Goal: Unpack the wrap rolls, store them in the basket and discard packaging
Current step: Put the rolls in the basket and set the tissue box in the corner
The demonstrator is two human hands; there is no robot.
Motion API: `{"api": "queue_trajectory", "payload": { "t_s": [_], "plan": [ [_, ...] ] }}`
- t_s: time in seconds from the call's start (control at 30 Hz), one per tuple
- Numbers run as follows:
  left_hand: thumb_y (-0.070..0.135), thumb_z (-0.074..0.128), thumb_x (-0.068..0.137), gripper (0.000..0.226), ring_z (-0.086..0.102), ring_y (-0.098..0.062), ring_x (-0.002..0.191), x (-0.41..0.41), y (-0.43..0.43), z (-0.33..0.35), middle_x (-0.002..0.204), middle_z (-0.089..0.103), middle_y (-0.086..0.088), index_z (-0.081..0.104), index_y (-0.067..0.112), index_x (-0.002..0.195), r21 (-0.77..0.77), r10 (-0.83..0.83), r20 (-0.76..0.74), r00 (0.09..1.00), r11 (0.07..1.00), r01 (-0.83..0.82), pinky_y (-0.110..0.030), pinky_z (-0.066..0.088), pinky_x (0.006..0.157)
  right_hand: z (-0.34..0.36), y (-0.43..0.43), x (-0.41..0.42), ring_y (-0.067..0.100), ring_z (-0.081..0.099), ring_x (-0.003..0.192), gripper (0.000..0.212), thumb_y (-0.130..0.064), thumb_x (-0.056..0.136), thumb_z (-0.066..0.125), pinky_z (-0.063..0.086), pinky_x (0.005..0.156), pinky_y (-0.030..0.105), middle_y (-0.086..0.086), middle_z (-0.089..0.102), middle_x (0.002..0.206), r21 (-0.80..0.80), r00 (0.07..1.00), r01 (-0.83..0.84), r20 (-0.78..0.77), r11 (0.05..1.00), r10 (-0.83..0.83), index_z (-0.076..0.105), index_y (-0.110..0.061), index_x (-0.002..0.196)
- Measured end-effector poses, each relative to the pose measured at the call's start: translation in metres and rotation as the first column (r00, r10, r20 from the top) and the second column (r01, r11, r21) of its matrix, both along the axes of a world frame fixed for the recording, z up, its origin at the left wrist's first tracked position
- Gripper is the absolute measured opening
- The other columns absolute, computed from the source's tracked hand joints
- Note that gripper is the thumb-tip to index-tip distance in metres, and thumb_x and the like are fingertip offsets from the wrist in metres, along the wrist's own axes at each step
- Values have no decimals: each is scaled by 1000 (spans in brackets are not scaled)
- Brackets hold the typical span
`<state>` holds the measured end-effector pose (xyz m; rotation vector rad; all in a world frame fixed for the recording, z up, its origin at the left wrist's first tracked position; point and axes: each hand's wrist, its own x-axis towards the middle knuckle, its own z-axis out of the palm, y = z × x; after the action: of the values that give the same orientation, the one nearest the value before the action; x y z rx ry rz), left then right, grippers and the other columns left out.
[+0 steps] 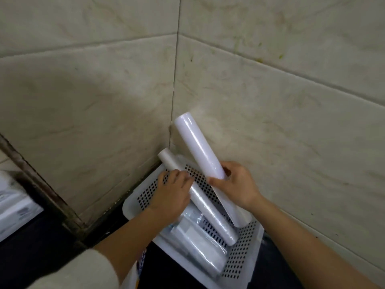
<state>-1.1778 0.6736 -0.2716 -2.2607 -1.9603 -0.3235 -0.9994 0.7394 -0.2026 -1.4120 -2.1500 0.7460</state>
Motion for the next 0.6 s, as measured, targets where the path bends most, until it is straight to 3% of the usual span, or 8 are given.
{"api": "queue_trajectory", "payload": {
  "t_s": [0.03, 0.1, 0.23, 0.4, 0.5, 0.6],
  "plan": [
    [28, 76, 71, 42, 53, -23, 105, -5, -4, -5, 114, 65, -4, 66, 19, 111, 75, 1, 2, 1000, 997, -1, -46, 47, 87, -5, 1, -2, 0, 57, 59, 21, -31, 74, 77, 42, 50, 16, -8, 60, 68, -15, 1000, -10, 20, 1000, 10, 66, -18, 86],
    [27, 78, 69, 37, 56, -25, 109, -16, -10, -11, 115, 67, -6, 68, 19, 103, 125, -1, 28, 1000, 992, -2, -47, 48, 88, -15, 3, -7, -2, 52, 53, 19, -29, 75, 76, 36, 47, 14, -12, 56, 66, -43, 998, -15, 66, 999, 18, 65, -18, 85],
    [33, 87, 61, 41, 61, -21, 116, -25, -9, -7, 114, 69, -1, 69, 22, 97, 107, -13, 9, 1000, 994, 11, -57, 44, 95, -35, 3, -19, 16, 59, 68, 26, -29, 73, 78, 41, 56, 25, 2, 68, 83, -100, 991, 15, 131, 995, -2, 70, -14, 92],
    [35, 88, 61, 41, 63, -20, 114, -25, -7, -8, 114, 69, -2, 69, 21, 95, 117, -11, -2, 1000, 993, 11, -62, 42, 96, -50, -2, -17, 18, 63, 83, 32, -26, 76, 75, 46, 71, 28, 3, 72, 96, -120, 990, 17, 143, 993, 0, 71, -15, 106],
    [31, 88, 62, 39, 64, -22, 112, -22, -7, -9, 111, 70, -4, 69, 19, 94, 120, 6, 22, 1000, 993, -9, -63, 41, 95, -53, -8, -17, 25, 57, 91, 10, -18, 84, 67, 42, 73, 28, 9, 63, 98, 3, 976, -59, 212, 998, 56, 60, -10, 83],
    [26, 89, 60, 40, 64, -24, 112, -15, -6, -6, 111, 70, -6, 70, 17, 94, 90, 19, 50, 999, 996, -23, -62, 43, 94, -51, -11, -18, 31, 57, 95, 19, -6, 85, 57, 43, 74, 30, 15, 60, 103, 55, 963, -108, 255, 993, 91, 44, -11, 73]
  ]
}}
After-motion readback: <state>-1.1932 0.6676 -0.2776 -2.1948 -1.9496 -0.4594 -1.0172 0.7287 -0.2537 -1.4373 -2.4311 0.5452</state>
